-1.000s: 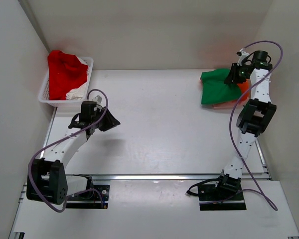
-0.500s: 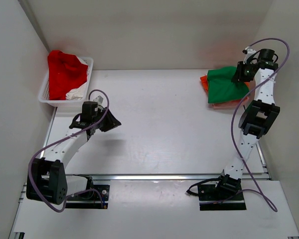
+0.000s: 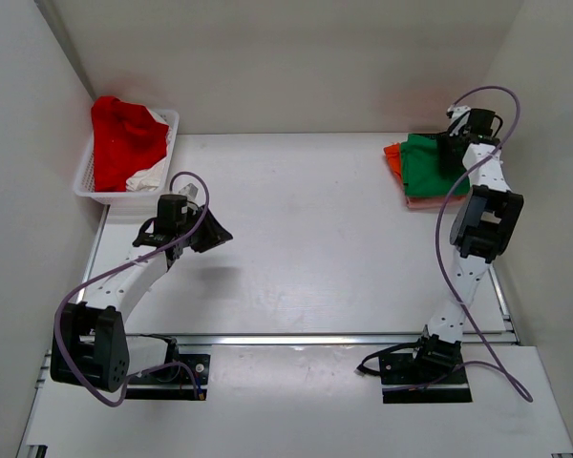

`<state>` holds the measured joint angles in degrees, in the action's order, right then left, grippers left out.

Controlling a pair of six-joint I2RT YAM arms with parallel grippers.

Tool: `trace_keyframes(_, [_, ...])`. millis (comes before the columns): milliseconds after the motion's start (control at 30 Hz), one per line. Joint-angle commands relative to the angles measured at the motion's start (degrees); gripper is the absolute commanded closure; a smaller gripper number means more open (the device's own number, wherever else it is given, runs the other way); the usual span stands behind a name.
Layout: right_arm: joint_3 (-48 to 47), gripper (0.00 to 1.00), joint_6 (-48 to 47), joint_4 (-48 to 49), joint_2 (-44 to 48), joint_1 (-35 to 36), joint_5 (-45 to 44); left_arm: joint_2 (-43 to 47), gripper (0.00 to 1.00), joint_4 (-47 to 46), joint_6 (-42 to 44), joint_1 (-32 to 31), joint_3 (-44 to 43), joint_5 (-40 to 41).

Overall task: Fold and stack the t-shirts
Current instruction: Put the neatly folded tshirt into the corner of the board with the right arm

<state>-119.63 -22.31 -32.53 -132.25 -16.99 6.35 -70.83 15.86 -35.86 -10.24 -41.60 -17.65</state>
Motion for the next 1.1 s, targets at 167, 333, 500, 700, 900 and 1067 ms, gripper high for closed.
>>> trace_keyframes(167, [18.2, 0.01, -3.18, 31.71, 18.84, 6.35, -19.76, 1.13, 0.57, -0.13, -0.17, -0.05, -0.49, -0.46])
trace_keyframes(333, [24.33, 0.01, 1.98, 35.14, 33.17, 8.64, -27.79, 4.38, 0.24, 0.57, 0.08, -1.09, -1.46, 1.03])
trace_keyframes(500, [34.38, 0.01, 15.16, 30.99, 48.65, 10.39, -19.81, -3.33, 0.01, 16.12, 10.34, -2.77, -14.62, 7.62])
trace_keyframes(700, [30.68, 0.0, 24.65, -4.16, 42.95, 26.19, -16.47, -6.51, 0.01, 25.35, 21.33, -0.05, -13.25, 9.65])
trace_keyframes(900, [54.47, 0.0, 28.54, -5.17, 48.04, 35.09, -16.54, -2.4, 0.02, 27.65, 23.55, -4.6, -6.83, 14.73])
trace_keyframes(1067, [66.26, 0.01, 28.46, -7.97, 56.64, 32.38, -15.93, 3.84, 0.01, 27.56, 25.48, -5.76, -3.57, 15.72])
